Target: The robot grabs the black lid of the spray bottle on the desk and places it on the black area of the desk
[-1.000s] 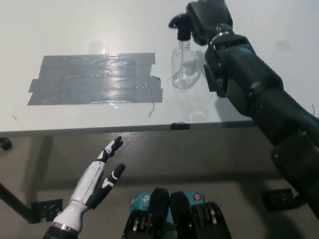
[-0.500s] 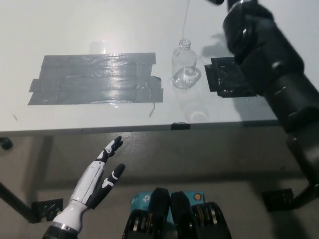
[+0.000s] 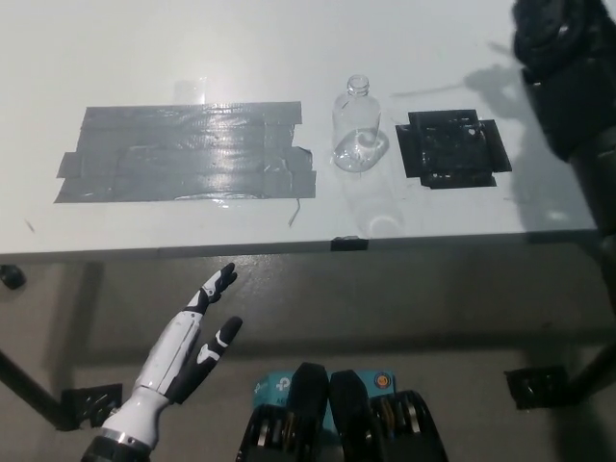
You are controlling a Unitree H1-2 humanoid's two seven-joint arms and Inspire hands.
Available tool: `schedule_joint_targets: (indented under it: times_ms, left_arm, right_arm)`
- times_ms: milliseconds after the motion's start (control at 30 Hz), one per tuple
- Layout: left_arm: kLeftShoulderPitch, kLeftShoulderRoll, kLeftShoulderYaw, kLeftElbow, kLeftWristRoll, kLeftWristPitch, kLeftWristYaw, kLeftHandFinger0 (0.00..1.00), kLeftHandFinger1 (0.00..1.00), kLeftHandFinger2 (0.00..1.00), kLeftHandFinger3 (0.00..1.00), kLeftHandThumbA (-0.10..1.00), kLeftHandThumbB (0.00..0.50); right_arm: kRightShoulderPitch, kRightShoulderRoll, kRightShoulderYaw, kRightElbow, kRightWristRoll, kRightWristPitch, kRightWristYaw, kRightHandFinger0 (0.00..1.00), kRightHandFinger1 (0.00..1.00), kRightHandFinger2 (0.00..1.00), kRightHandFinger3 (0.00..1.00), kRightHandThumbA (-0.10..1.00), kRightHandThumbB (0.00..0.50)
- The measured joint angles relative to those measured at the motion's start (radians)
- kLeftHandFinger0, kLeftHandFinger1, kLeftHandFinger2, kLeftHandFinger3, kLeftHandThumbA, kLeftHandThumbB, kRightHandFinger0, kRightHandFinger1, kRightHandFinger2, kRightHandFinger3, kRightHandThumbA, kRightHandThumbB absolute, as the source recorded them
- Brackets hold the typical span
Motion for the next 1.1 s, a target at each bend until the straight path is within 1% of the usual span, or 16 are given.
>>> schedule_joint_targets:
  times_ms: [100, 200, 300, 433, 467, 533, 567, 600, 633, 667, 767, 833, 867, 967, 1000, 1100]
  left_arm:
    - [0.000, 0.000, 0.001, 0.000, 0.000, 0.000, 0.000, 1.00, 1.00, 1.00, 1.00, 1.00, 0.075]
    - [0.000, 0.000, 0.001, 0.001, 0.001, 0.000, 0.000, 1.00, 1.00, 1.00, 1.00, 1.00, 0.064]
    - [0.000, 0.000, 0.000, 0.001, 0.001, 0.000, 0.000, 1.00, 1.00, 1.00, 1.00, 1.00, 0.055]
    - [0.000, 0.000, 0.001, 0.002, 0.006, 0.000, 0.001, 1.00, 1.00, 1.00, 1.00, 1.00, 0.049]
    - [0.000, 0.000, 0.001, 0.002, 0.007, 0.000, 0.001, 1.00, 1.00, 1.00, 1.00, 1.00, 0.049]
    - [-0.001, 0.000, 0.001, 0.002, 0.010, 0.000, 0.001, 1.00, 1.00, 1.00, 1.00, 1.00, 0.050]
    - [-0.001, 0.000, 0.001, 0.002, 0.010, 0.000, 0.001, 1.00, 1.00, 1.00, 1.00, 1.00, 0.051]
    - [-0.002, 0.000, 0.002, 0.002, 0.011, 0.000, 0.001, 1.00, 1.00, 1.00, 1.00, 1.00, 0.051]
    - [-0.003, 0.000, 0.002, 0.002, 0.011, 0.000, 0.001, 1.00, 1.00, 1.00, 1.00, 1.00, 0.053]
    - [-0.004, 0.000, 0.002, 0.002, 0.012, 0.000, 0.001, 1.00, 1.00, 1.00, 1.00, 1.00, 0.054]
    - [-0.007, 0.000, 0.002, 0.002, 0.015, 0.000, 0.001, 1.00, 1.00, 1.00, 1.00, 1.00, 0.041]
    - [-0.010, 0.000, 0.003, 0.002, 0.016, 0.001, 0.001, 1.00, 1.00, 1.00, 1.00, 1.00, 0.041]
    - [-0.012, 0.000, 0.003, 0.002, 0.018, 0.001, 0.001, 1.00, 1.00, 1.00, 1.00, 0.96, 0.040]
    - [-0.016, 0.000, 0.003, 0.002, 0.021, 0.003, 0.001, 1.00, 1.00, 1.00, 1.00, 0.90, 0.033]
    - [-0.016, 0.000, 0.003, 0.002, 0.022, 0.004, 0.001, 1.00, 1.00, 1.00, 1.00, 0.89, 0.032]
    - [-0.017, 0.000, 0.004, 0.002, 0.025, 0.006, 0.001, 1.00, 1.00, 1.00, 1.00, 0.86, 0.032]
  right_arm:
    - [0.017, -0.027, -0.015, 0.041, 0.026, -0.013, -0.011, 0.00, 0.25, 0.60, 0.62, -0.10, 0.124]
    - [0.047, -0.038, -0.016, 0.089, 0.046, -0.023, -0.021, 0.00, 0.27, 0.62, 0.63, -0.10, 0.139]
    - [0.087, -0.036, -0.017, 0.132, 0.067, -0.036, -0.026, 0.00, 0.23, 0.56, 0.59, -0.10, 0.141]
    - [0.149, -0.028, -0.016, 0.214, 0.091, -0.044, -0.026, 0.02, 0.34, 0.67, 0.69, -0.06, 0.118]
    - [0.159, -0.026, -0.014, 0.230, 0.094, -0.043, -0.025, 0.07, 0.37, 0.64, 0.64, -0.09, 0.174]
    - [0.180, -0.020, -0.006, 0.260, 0.099, -0.043, -0.019, 0.07, 0.42, 0.68, 0.64, 0.02, 0.116]
    - [0.186, -0.019, -0.003, 0.268, 0.102, -0.042, -0.015, 0.17, 0.53, 0.74, 0.65, 0.14, 0.100]
    - [0.191, -0.017, 0.001, 0.280, 0.106, -0.042, -0.004, 0.51, 0.77, 0.96, 0.90, 0.30, 0.080]
    - [0.194, -0.016, 0.005, 0.289, 0.111, -0.042, 0.008, 0.66, 0.87, 1.00, 1.00, 0.36, 0.098]
    - [0.195, -0.015, 0.006, 0.295, 0.114, -0.042, 0.022, 0.67, 0.78, 0.96, 1.00, 0.43, 0.096]
    - [0.195, -0.014, 0.005, 0.306, 0.133, -0.042, 0.080, 1.00, 1.00, 1.00, 1.00, 0.57, 0.164]
    - [0.193, -0.012, 0.006, 0.308, 0.144, -0.040, 0.118, 1.00, 1.00, 1.00, 1.00, 0.61, 0.180]
    - [0.191, -0.014, 0.006, 0.308, 0.149, -0.039, 0.134, 1.00, 1.00, 1.00, 1.00, 0.71, 0.182]
    - [0.184, -0.016, 0.004, 0.307, 0.162, -0.040, 0.178, 1.00, 1.00, 1.00, 1.00, 0.82, 0.200]
    - [0.183, -0.017, 0.002, 0.306, 0.169, -0.040, 0.188, 1.00, 1.00, 1.00, 1.00, 0.90, 0.233]
    - [0.182, -0.023, 0.002, 0.304, 0.183, -0.042, 0.212, 1.00, 1.00, 1.00, 1.00, 0.95, 0.296]
